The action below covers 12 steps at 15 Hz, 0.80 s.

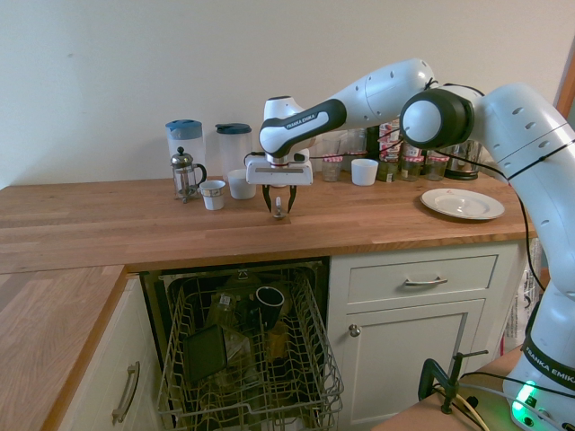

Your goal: Put the spoon in the dishwasher

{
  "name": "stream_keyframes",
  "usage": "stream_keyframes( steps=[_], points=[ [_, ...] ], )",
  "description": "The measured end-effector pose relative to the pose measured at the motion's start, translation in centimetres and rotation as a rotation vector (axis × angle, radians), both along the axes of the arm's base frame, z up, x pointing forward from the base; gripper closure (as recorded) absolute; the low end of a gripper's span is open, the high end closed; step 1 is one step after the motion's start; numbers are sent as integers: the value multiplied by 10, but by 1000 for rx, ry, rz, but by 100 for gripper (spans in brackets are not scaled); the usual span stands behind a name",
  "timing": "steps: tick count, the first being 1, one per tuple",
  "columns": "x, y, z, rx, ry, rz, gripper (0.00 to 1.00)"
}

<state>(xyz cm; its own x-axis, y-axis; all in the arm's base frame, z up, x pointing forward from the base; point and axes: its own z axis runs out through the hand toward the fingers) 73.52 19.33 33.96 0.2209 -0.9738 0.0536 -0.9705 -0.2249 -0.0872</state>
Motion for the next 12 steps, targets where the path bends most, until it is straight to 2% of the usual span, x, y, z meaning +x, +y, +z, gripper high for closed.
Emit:
stream_keyframes(
  steps=[8, 12],
  points=[
    [-2, 0, -1, 23, 26, -6, 100],
    [0, 2, 1, 38, 9, -6, 100]
  ],
)
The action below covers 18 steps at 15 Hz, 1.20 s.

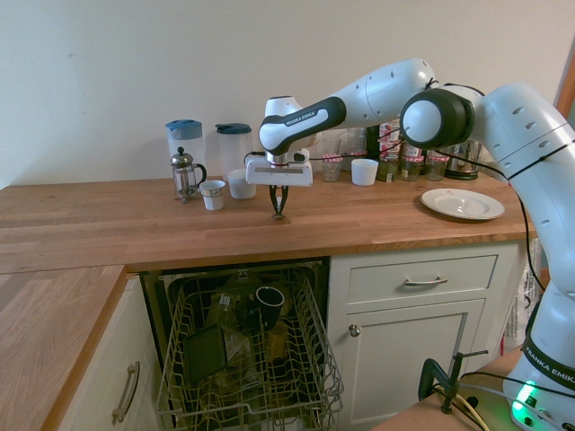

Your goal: Put the spoon in the dishwasher

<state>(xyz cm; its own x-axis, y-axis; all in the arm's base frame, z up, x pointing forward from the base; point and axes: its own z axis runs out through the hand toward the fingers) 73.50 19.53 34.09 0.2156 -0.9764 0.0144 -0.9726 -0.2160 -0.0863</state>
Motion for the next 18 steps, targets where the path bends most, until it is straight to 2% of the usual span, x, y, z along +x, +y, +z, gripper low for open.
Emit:
stream_keyframes(
  steps=[5, 8, 12, 18],
  points=[
    [0, 1, 26, 14, -55, 0, 100],
    [-19, 2, 56, 17, -74, 6, 100],
    [-66, 27, 81, 14, -91, 31, 100],
    [-169, 83, 97, -21, -116, 82, 100]
  ],
)
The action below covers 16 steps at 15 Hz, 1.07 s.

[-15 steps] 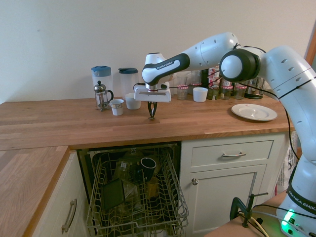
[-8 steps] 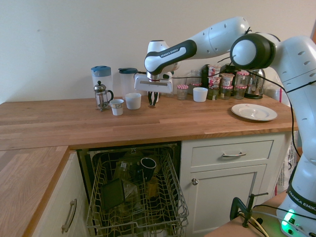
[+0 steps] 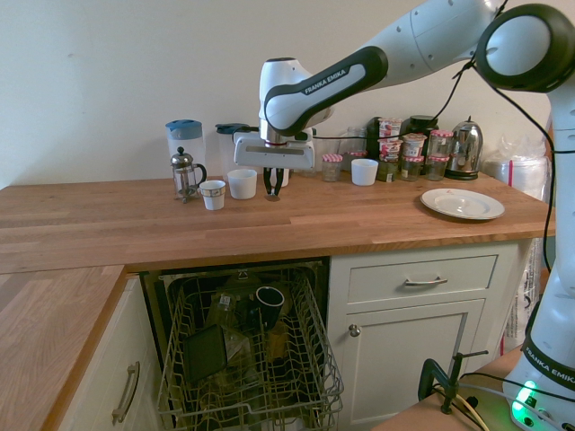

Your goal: Put the spoon in the dishwasher

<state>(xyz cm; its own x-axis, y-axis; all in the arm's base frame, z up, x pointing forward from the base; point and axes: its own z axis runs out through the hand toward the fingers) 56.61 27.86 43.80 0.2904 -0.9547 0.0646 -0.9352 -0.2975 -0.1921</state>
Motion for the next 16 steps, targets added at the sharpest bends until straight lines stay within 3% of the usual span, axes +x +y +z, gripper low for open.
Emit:
stream_keyframes(
  steps=[5, 10, 16],
  points=[
    [-87, -6, -10, 6, -29, -15, 100],
    [-105, 18, -17, -36, -49, 8, 100],
    [-177, 63, -78, -36, -45, 48, 100]
  ],
)
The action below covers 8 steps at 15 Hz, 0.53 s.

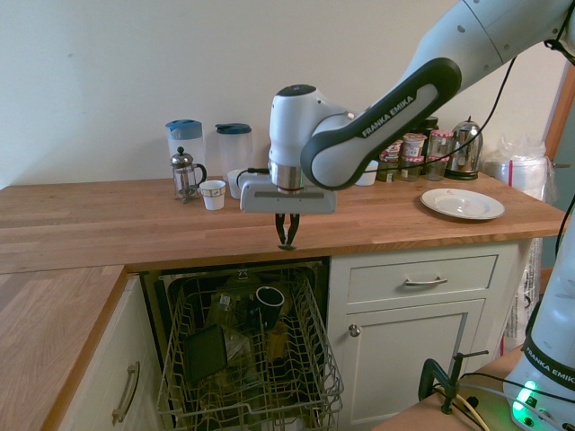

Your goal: Put the spoon in the dishwasher

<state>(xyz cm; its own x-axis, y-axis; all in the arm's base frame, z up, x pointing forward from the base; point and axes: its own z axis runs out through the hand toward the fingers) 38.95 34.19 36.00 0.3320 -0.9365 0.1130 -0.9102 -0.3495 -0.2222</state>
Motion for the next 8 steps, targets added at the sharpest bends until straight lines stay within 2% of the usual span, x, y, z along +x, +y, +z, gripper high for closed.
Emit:
stream_keyframes(
  steps=[4, 8],
  points=[
    [-49, 24, -37, -24, -1, 22, 100],
    [-62, 30, -91, -55, 5, 65, 100]
  ],
)
